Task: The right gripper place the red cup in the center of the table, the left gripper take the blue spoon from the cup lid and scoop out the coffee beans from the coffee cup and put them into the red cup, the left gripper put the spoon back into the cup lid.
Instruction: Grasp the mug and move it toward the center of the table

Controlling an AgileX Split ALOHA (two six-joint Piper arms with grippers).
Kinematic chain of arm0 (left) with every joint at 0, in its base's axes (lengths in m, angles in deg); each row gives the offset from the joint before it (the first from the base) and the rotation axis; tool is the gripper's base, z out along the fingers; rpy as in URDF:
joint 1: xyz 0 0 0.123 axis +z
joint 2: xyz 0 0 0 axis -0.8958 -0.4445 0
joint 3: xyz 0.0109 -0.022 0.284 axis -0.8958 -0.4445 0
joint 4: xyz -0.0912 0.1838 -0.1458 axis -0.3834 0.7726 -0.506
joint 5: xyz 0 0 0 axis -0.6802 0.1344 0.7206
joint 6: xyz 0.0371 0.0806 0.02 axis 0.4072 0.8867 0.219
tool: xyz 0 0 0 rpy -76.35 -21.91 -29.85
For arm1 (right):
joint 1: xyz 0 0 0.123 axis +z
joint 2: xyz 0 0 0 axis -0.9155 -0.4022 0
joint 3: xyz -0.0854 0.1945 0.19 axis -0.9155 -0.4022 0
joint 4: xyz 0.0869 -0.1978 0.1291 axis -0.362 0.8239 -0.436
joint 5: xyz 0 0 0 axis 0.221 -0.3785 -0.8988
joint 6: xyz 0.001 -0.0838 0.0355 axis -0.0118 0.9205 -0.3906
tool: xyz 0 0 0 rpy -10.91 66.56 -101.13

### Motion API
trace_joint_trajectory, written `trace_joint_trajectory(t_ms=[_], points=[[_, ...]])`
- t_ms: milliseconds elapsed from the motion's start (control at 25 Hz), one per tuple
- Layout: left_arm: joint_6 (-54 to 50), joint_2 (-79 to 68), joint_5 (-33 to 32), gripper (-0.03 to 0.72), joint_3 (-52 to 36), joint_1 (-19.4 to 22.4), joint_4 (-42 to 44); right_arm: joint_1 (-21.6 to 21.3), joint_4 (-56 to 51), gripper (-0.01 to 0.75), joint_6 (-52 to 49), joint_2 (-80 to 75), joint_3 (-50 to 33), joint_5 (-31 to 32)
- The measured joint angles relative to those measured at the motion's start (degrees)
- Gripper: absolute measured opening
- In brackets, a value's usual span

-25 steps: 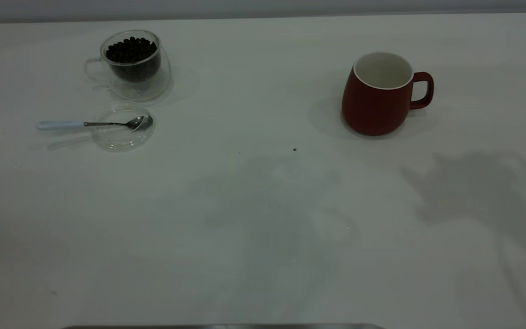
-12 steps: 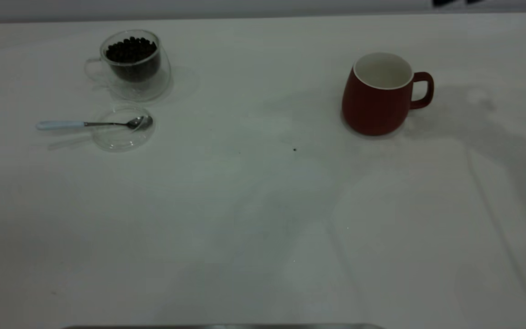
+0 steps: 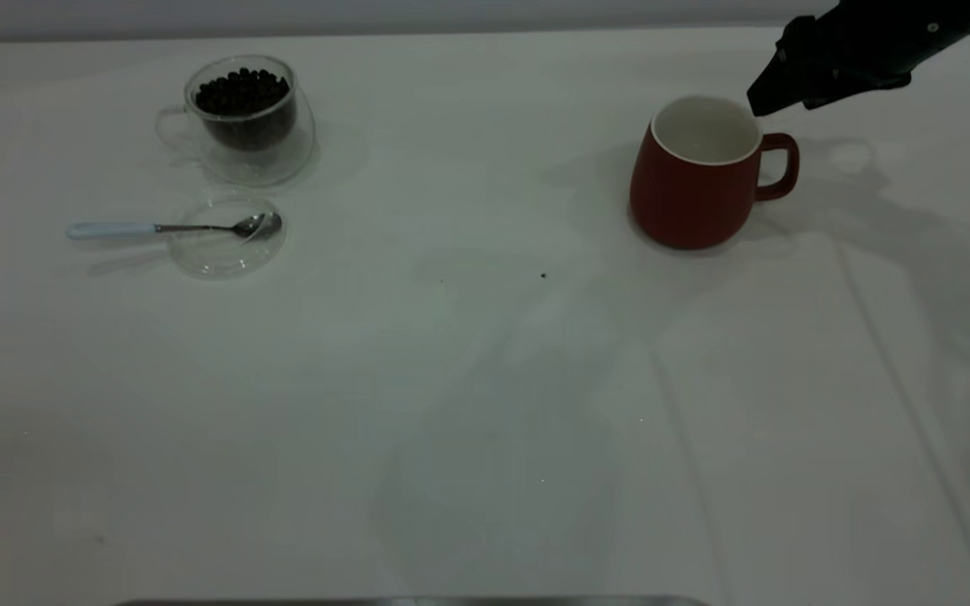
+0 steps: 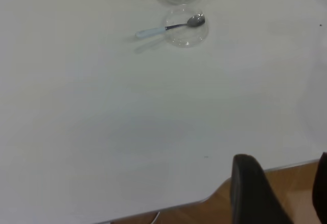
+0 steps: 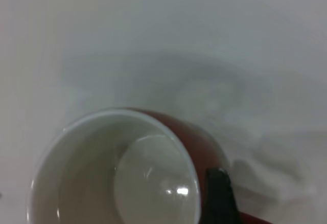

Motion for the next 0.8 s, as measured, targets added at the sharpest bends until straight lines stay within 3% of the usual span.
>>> trace_joint_trajectory(t_ms=[600,800], points=[[0.0,0.0,0.0,0.354,0.0,0.0,0.0,0.0,-2.4,0.565,-0.3,-0.7,0.0,4.2],[0.0,0.0,0.0,0.354,0.0,0.0,0.0,0.0,-3.3,0.565,-0.3,-0.2,0.0,10.2]])
